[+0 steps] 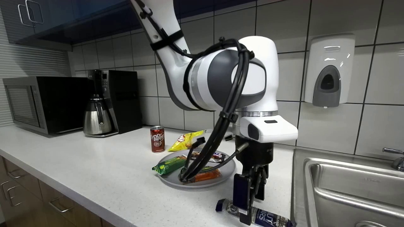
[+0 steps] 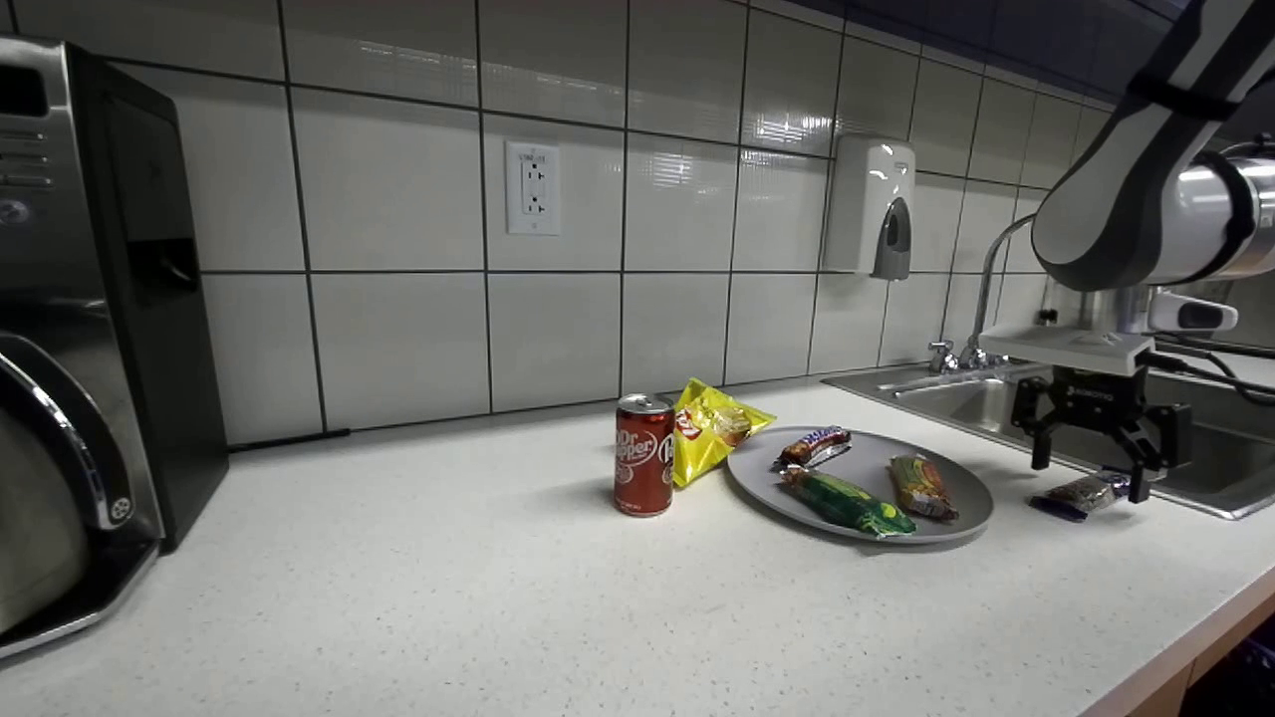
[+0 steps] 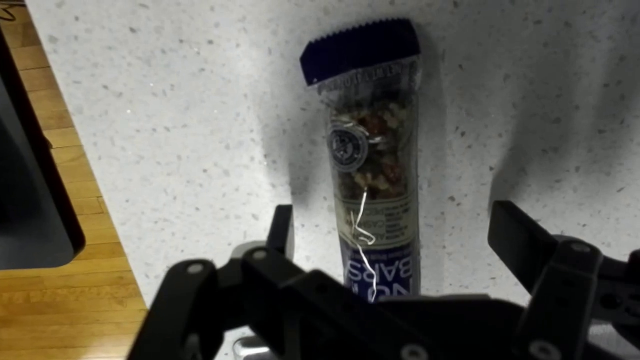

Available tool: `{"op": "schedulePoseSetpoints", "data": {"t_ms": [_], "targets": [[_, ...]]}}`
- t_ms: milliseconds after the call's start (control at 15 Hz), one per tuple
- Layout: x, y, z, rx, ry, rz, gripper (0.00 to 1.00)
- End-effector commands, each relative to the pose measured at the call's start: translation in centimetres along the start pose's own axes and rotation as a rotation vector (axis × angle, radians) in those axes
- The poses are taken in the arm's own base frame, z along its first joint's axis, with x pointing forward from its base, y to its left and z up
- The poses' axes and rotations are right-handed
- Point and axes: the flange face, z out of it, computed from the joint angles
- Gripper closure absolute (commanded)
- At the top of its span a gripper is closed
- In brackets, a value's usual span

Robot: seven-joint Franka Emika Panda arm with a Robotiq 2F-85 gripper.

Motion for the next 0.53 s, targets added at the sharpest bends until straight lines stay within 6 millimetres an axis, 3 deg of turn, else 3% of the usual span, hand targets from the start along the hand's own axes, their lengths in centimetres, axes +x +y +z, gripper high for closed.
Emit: {"op": "schedulePoseSetpoints", "data": {"t_ms": [0, 67, 133, 467], "targets": [[0.31, 0.39, 0.22, 0.027, -0.011, -0.005, 0.0], [0.3, 0.39, 0.3, 0.03, -0.012, -0.004, 0.07], [0.31, 0.38, 0.39, 0.031, -0.012, -0.001, 0.26], [0.31, 0.21, 0.44, 0.048, -0.01, 0.002, 0.66]]}}
